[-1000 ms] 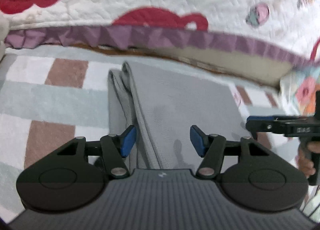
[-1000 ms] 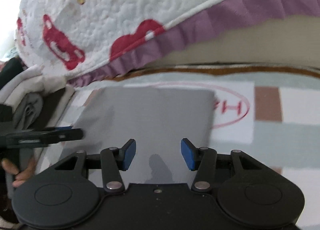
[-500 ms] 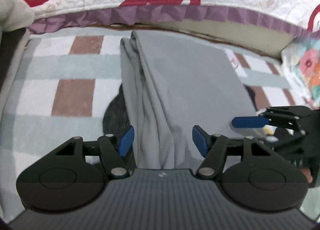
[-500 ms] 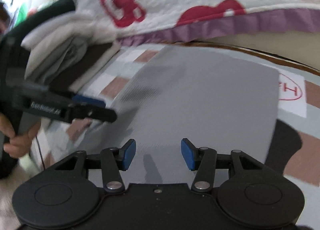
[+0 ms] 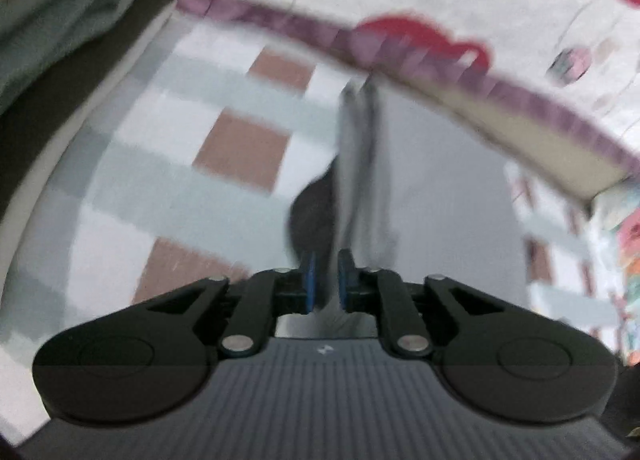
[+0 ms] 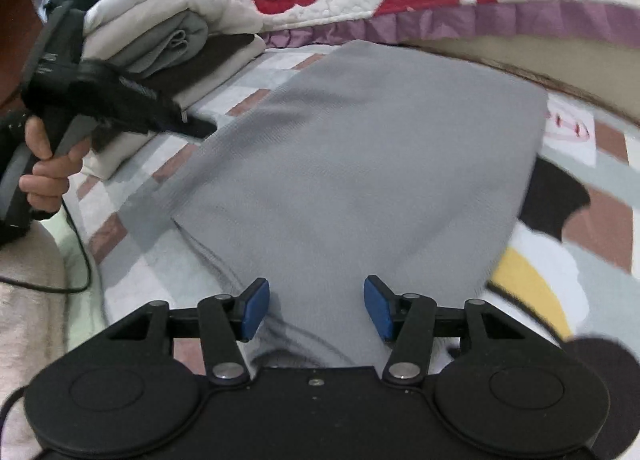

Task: Fold clothes

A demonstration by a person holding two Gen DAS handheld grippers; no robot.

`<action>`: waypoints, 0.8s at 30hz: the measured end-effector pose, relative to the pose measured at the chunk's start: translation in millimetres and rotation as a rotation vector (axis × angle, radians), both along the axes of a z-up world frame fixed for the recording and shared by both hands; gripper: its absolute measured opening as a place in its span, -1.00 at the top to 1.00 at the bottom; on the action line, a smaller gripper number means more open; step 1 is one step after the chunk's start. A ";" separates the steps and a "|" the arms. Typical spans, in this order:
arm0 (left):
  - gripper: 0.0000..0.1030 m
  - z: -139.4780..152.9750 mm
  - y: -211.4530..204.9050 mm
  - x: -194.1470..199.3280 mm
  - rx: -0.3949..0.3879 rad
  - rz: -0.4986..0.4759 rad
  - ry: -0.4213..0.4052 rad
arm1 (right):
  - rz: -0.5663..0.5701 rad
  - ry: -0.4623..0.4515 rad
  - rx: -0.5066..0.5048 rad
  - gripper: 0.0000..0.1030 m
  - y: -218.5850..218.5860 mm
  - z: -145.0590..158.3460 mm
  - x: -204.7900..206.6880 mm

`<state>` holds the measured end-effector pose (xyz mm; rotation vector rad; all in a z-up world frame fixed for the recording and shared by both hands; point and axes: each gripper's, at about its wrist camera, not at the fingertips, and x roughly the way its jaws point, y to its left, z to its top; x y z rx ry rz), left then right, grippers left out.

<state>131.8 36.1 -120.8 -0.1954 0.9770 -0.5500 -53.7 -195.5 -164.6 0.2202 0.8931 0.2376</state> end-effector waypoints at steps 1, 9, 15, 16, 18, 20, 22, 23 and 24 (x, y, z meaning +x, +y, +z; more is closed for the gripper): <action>0.30 1.8 -3.6 -0.7 -0.028 -0.014 -0.006 | -0.012 0.004 0.010 -0.13 -3.0 1.7 -1.8; 0.84 -30.1 -45.9 18.1 0.166 -0.017 0.006 | -0.013 -0.035 -0.144 -0.18 -2.2 11.8 -8.9; 0.72 -26.2 -46.6 5.6 0.268 -0.033 -0.047 | 0.037 0.057 -0.154 -0.23 8.0 4.0 -14.4; 0.63 -24.8 -43.7 5.0 0.277 -0.027 -0.043 | 0.044 0.061 -0.160 -0.23 7.9 4.4 -15.5; 0.48 -22.5 -36.9 4.9 0.291 -0.011 -0.032 | 0.057 0.066 -0.173 -0.23 7.3 5.4 -17.9; 0.45 -19.2 -31.2 3.4 0.338 -0.012 -0.030 | 0.039 0.075 -0.162 -0.23 3.7 8.1 -21.7; 0.48 -14.9 -22.2 -1.2 0.409 0.000 -0.034 | 0.022 0.089 -0.154 -0.28 1.8 10.3 -24.7; 0.50 -13.3 -16.8 -2.3 0.432 0.017 -0.036 | 0.022 0.100 -0.151 -0.32 3.1 11.6 -25.7; 0.50 -9.7 -10.0 -2.9 0.410 0.031 -0.033 | 0.023 0.112 -0.148 -0.36 4.4 13.0 -26.8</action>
